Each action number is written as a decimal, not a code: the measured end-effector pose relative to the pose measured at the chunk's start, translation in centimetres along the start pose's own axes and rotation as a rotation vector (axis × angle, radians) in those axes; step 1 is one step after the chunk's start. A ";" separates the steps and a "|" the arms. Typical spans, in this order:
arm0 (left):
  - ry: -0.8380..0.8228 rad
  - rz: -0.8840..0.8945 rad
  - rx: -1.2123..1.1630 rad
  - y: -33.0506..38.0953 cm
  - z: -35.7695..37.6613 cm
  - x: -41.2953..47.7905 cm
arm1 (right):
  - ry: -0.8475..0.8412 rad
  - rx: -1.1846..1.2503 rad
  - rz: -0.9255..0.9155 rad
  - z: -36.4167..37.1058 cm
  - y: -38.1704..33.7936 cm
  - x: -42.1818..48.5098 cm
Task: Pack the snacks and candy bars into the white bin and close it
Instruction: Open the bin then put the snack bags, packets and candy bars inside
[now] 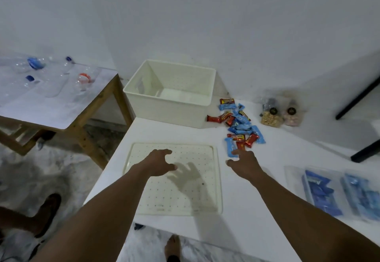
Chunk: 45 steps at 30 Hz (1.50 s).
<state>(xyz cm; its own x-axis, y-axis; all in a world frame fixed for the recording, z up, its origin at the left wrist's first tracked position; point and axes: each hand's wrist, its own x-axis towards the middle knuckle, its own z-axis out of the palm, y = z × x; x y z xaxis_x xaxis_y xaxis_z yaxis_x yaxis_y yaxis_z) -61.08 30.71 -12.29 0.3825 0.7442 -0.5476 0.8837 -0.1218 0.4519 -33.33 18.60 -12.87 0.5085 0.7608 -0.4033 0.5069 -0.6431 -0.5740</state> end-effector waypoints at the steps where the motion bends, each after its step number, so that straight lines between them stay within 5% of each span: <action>1: 0.008 0.032 0.011 1.4 -0.4 0.4 | 0.026 0.009 0.002 -1.5 0.3 0.1; 25: -0.084 0.590 0.022 27.8 -2.3 17.2 | 0.345 0.176 0.119 -18.4 4.6 10.7; 45: -0.165 0.352 -0.264 39.2 11.6 36.0 | 0.086 0.501 0.120 -24.9 18.8 34.8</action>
<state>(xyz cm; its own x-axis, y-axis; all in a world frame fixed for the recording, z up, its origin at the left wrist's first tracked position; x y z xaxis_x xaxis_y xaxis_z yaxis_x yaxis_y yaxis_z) -9.50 45.14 -22.46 0.7035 0.5706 -0.4238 0.6019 -0.1612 0.7821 11.20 30.82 -19.99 0.6085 0.6606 -0.4397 0.0567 -0.5889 -0.8062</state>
